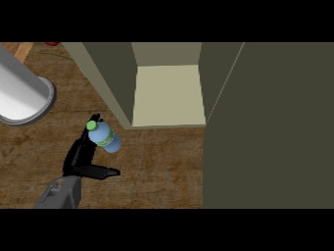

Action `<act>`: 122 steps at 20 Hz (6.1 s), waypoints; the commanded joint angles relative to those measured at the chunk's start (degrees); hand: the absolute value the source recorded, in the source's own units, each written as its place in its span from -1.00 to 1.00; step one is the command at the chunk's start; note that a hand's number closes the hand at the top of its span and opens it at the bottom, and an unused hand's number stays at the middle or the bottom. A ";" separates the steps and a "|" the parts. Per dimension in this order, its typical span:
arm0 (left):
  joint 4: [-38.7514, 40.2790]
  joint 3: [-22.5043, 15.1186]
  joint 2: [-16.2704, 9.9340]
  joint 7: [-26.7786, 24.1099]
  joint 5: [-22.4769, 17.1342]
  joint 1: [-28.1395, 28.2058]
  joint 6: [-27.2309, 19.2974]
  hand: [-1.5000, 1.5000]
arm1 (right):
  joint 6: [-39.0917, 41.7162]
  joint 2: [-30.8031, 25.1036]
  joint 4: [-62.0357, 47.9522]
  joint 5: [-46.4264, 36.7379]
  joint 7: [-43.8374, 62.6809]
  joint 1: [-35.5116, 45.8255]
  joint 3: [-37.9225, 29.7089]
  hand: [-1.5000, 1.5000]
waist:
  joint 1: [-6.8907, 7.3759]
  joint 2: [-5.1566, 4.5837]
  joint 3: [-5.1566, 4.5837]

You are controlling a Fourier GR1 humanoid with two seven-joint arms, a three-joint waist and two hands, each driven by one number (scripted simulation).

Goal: Pick up the bottled water, place it into the cabinet and close the cabinet

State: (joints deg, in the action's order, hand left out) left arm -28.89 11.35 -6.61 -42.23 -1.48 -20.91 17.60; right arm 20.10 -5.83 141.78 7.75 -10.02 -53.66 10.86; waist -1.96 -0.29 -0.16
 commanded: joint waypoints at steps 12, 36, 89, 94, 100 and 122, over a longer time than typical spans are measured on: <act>15.91 5.92 1.68 -7.70 -3.77 -9.52 2.95 1.00 | 0.91 -0.04 2.87 -0.01 -1.14 -2.20 0.03 -1.00 | -0.18 -0.15 -0.02; -0.59 -13.19 6.59 -7.17 -21.81 -0.15 -7.63 1.00 | 2.07 -0.94 4.62 4.87 1.44 -2.85 -3.36 -1.00 | 1.51 0.77 0.19; 22.86 -28.33 2.13 11.58 -27.75 -44.94 -57.81 -1.00 | 6.97 0.32 -0.42 7.47 -2.81 2.03 -9.28 -1.00 | -3.99 -1.72 0.06; 24.97 -28.47 3.55 10.07 -26.87 -45.45 -60.52 -1.00 | 8.08 -1.25 -1.14 8.88 -2.58 2.85 -10.81 -1.00 | -3.97 -1.94 0.06; 23.30 -27.69 4.58 9.42 -27.22 -47.01 -52.96 -1.00 | 7.44 -0.10 -2.38 7.22 -2.10 3.86 -8.85 -1.00 | -3.20 -1.79 0.03; 5.17 -26.26 6.60 4.51 -31.96 -38.40 -41.39 -1.00 | 7.34 0.84 1.95 7.64 0.77 -0.76 -6.66 -1.00 | 1.47 0.75 0.14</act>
State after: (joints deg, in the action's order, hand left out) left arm -18.25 -12.99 -0.22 -39.01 -33.04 -63.08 -24.02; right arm 28.26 -5.51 137.99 13.36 -12.04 -52.73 3.65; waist -1.48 0.00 -0.03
